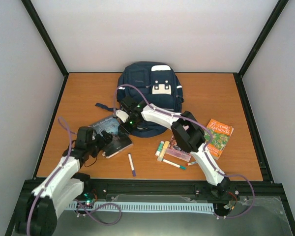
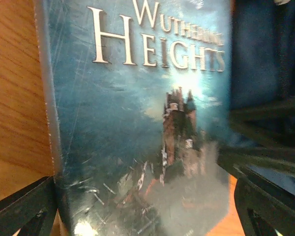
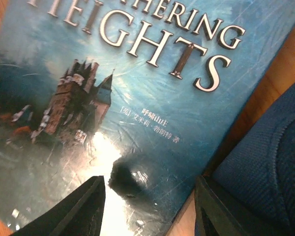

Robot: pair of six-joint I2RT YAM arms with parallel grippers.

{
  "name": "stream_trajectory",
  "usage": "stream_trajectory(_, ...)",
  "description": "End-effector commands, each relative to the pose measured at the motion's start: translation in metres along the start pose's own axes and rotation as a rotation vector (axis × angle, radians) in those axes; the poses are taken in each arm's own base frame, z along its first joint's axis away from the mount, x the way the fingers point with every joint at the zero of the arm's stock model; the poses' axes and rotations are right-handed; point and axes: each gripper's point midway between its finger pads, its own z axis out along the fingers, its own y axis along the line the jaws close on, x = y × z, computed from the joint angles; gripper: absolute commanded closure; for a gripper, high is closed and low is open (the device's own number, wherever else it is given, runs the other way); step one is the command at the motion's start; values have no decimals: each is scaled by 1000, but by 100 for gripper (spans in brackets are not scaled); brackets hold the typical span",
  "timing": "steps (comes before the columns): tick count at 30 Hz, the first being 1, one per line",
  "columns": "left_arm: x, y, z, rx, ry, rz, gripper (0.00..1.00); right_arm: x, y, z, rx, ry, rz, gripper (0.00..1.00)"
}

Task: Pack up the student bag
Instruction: Pick up the book from the center of the board.

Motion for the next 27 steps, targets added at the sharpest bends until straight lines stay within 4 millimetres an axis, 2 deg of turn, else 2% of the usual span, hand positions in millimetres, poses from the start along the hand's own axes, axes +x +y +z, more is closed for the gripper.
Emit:
stream_trajectory(1, -15, -69, -46, 319, -84, 35, 0, 46, 13, 44, -91, 148, 34, 48)
stream_trajectory(4, -19, -76, -63, 384, -136, 8, 2, 44, 13, 43, -87, 144, 33, 47)
stream_trajectory(6, -18, -78, -64, 402, -129, -2, 4, 44, 13, 43, -87, 145, 32, 47)
stream_trajectory(10, -10, -70, -47, 347, -57, -26, 8, 45, 13, 43, -87, 147, 35, 47)
stream_trajectory(12, -7, -69, -40, 326, -22, -36, 13, 45, 13, 43, -86, 148, 35, 47)
stream_trajectory(16, -7, -74, -37, 335, -4, -46, 21, 45, 14, 41, -85, 148, 33, 47)
stream_trajectory(19, -11, -82, -44, 385, -26, -48, 25, 46, 14, 40, -84, 150, 35, 47)
stream_trajectory(23, -18, -98, -63, 478, -79, -35, 26, 47, 14, 40, -87, 152, 36, 46)
stream_trajectory(27, -21, -103, -70, 519, -107, -39, 28, 47, 15, 40, -93, 151, 37, 46)
